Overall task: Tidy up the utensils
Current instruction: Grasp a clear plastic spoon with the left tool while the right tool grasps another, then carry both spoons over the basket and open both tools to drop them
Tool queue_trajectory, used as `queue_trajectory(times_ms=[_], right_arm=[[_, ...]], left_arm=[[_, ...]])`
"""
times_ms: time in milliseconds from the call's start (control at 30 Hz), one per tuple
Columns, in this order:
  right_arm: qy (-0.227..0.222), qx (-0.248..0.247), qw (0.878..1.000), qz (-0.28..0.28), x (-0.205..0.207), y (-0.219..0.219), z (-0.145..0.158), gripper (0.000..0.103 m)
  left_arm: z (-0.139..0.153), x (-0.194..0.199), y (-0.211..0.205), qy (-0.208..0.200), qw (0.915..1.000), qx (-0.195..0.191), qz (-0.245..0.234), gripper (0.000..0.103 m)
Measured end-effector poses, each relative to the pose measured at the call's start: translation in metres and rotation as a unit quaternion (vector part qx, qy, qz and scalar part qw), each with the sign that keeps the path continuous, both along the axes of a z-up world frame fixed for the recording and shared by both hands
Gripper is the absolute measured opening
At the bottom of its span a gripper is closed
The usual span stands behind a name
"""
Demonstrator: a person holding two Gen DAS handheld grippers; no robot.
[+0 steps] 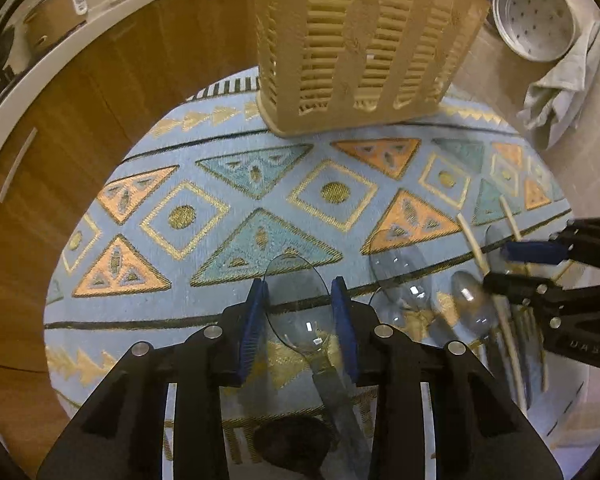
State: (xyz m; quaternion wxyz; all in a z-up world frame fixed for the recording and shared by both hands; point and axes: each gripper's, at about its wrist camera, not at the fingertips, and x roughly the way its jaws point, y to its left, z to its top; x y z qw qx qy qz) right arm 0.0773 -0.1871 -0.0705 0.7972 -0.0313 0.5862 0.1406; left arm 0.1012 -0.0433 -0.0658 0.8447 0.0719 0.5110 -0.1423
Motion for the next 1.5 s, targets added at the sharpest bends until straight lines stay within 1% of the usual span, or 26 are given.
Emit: queue_trajectory(times_ms=[33, 67, 100, 133, 233, 333, 433, 467, 533, 567, 633, 667, 733, 767, 800, 833, 900, 933, 1000, 1067, 1133, 1200, 1233, 1267, 1300, 1500], right_arm=[[-0.011, 0.001, 1.0, 0.0, -0.001, -0.001, 0.005, 0.031], [-0.028, -0.003, 1.0, 0.0, -0.003, -0.004, 0.011, 0.031], [-0.051, -0.005, 0.999, 0.001, -0.006, -0.008, 0.021, 0.031], [-0.064, -0.003, 0.998, 0.003, -0.008, -0.01, 0.027, 0.031], [-0.101, 0.028, 0.994, 0.003, -0.016, -0.018, 0.054, 0.031], [-0.161, 0.051, 0.986, 0.0, -0.022, -0.026, 0.086, 0.031], [-0.225, 0.066, 0.972, -0.011, -0.024, -0.029, 0.117, 0.031], [-0.243, 0.075, 0.967, -0.016, -0.023, -0.033, 0.128, 0.031], [-0.267, 0.095, 0.959, -0.027, -0.017, -0.039, 0.145, 0.031], [-0.279, 0.106, 0.954, -0.037, -0.014, -0.045, 0.155, 0.031], [-0.31, 0.122, 0.941, -0.055, -0.006, -0.055, 0.172, 0.031], [-0.325, 0.124, 0.935, -0.067, -0.001, -0.059, 0.18, 0.031], [-0.357, 0.121, 0.921, -0.096, 0.008, -0.069, 0.195, 0.031], [-0.374, 0.12, 0.913, -0.109, 0.014, -0.074, 0.201, 0.031], [-0.386, 0.119, 0.907, -0.119, 0.021, -0.078, 0.206, 0.031], [-0.394, 0.118, 0.902, -0.128, 0.025, -0.08, 0.209, 0.031], [-0.411, 0.114, 0.892, -0.15, 0.034, -0.084, 0.213, 0.031], [-0.423, 0.108, 0.884, -0.165, 0.043, -0.087, 0.214, 0.031], [-0.438, 0.089, 0.875, -0.188, 0.056, -0.09, 0.215, 0.031], [-0.45, 0.078, 0.868, -0.196, 0.068, -0.093, 0.212, 0.031], [-0.464, 0.061, 0.858, -0.21, 0.079, -0.095, 0.207, 0.031], [-0.473, 0.055, 0.851, -0.22, 0.085, -0.096, 0.197, 0.031], [-0.474, 0.056, 0.85, -0.223, 0.089, -0.097, 0.193, 0.031], [-0.473, 0.058, 0.85, -0.223, 0.09, -0.096, 0.188, 0.031], [-0.47, 0.057, 0.852, -0.226, 0.094, -0.097, 0.182, 0.031], [-0.467, 0.05, 0.858, -0.208, 0.103, -0.09, 0.153, 0.031]], left_arm=[[0.004, -0.003, 0.004, -0.008, 0.9999, -0.01, 0.0, 0.031], [0.011, -0.006, 0.007, -0.024, 0.9993, -0.028, -0.001, 0.031], [0.015, -0.008, 0.01, -0.033, 0.9987, -0.038, 0.0, 0.031], [0.021, -0.01, 0.012, -0.043, 0.9979, -0.049, 0.001, 0.031], [0.046, -0.02, 0.015, -0.09, 0.9928, -0.079, 0.002, 0.031], [0.079, -0.031, 0.018, -0.146, 0.9829, -0.112, -0.003, 0.031], [0.116, -0.038, 0.017, -0.204, 0.9684, -0.143, -0.005, 0.031], [0.124, -0.04, 0.017, -0.217, 0.9649, -0.148, -0.004, 0.031], [0.145, -0.041, 0.015, -0.248, 0.9553, -0.161, -0.003, 0.031], [0.161, -0.041, 0.015, -0.272, 0.947, -0.171, 0.001, 0.031], [0.179, -0.038, 0.007, -0.308, 0.9334, -0.184, 0.006, 0.031], [0.191, -0.036, 0.005, -0.34, 0.9219, -0.184, 0.014, 0.031], [0.211, -0.032, -0.004, -0.403, 0.899, -0.166, 0.042, 0.031], [0.216, -0.028, -0.012, -0.43, 0.8878, -0.157, 0.051, 0.031], [0.219, -0.024, -0.017, -0.451, 0.8785, -0.148, 0.058, 0.031], [0.22, -0.017, -0.022, -0.466, 0.8711, -0.142, 0.066, 0.031], [0.22, -0.006, -0.027, -0.478, 0.8639, -0.138, 0.078, 0.031], [0.217, 0.001, -0.031, -0.486, 0.8595, -0.133, 0.087, 0.031], [0.207, 0.016, -0.042, -0.505, 0.8501, -0.112, 0.098, 0.031], [0.199, 0.025, -0.05, -0.519, 0.8442, -0.093, 0.098, 0.031], [0.193, 0.034, -0.055, -0.526, 0.841, -0.078, 0.1, 0.031], [0.182, 0.04, -0.059, -0.539, 0.834, -0.053, 0.106, 0.031], [0.178, 0.043, -0.061, -0.542, 0.8328, -0.041, 0.105, 0.031], [0.172, 0.047, -0.064, -0.543, 0.8325, -0.031, 0.105, 0.031], [0.168, 0.049, -0.063, -0.541, 0.8339, -0.028, 0.105, 0.031], [0.148, 0.057, -0.066, -0.532, 0.8407, -0.02, 0.1, 0.031]])
